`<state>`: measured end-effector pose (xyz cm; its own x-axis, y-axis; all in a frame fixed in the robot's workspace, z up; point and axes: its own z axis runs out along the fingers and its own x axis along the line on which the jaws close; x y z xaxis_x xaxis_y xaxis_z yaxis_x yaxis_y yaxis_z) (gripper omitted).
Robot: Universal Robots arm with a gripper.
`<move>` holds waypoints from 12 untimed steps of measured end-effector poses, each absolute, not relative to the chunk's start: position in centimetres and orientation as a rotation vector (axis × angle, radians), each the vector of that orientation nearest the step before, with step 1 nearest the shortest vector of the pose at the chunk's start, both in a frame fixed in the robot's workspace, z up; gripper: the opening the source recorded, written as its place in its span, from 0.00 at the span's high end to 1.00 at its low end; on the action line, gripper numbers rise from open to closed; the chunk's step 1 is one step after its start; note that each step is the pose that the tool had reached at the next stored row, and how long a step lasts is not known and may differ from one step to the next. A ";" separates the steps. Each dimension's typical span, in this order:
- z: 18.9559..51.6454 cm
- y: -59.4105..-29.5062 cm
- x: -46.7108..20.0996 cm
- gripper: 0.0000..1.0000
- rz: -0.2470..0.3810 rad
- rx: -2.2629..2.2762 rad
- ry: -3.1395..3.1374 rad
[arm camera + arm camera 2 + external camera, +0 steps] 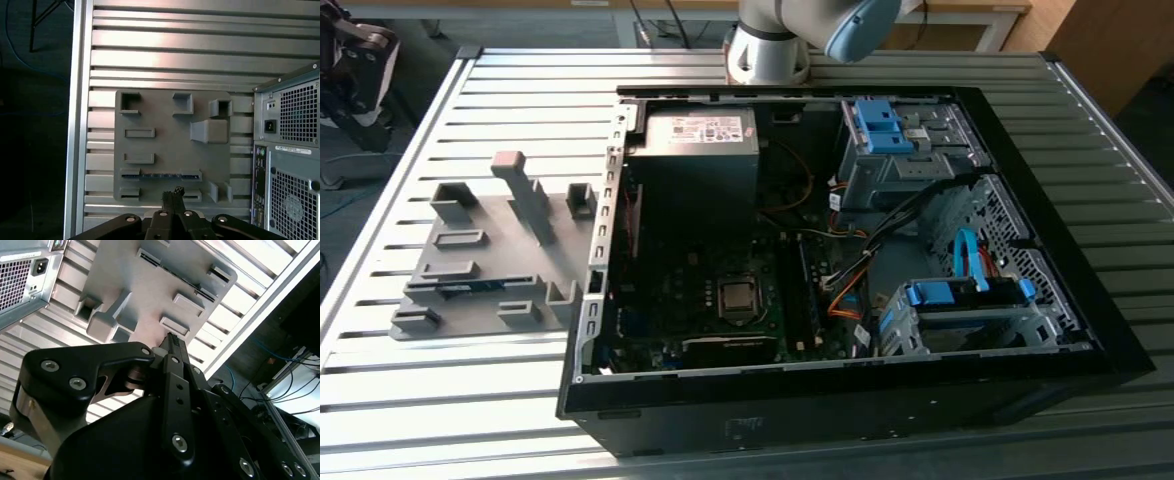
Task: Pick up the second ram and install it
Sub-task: 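Pick up the second ram and move it above second insertion slot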
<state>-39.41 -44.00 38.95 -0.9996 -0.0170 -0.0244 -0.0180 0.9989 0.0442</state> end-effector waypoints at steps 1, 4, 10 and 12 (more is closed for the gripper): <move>39.0 -44.0 -39.4 0.89 0.069 -0.043 3.117; 38.9 -44.0 -39.4 0.89 0.065 -0.089 3.116; 38.9 -44.0 -39.4 0.89 0.048 -0.182 3.115; 38.9 -44.0 -39.4 0.89 0.044 -0.207 3.115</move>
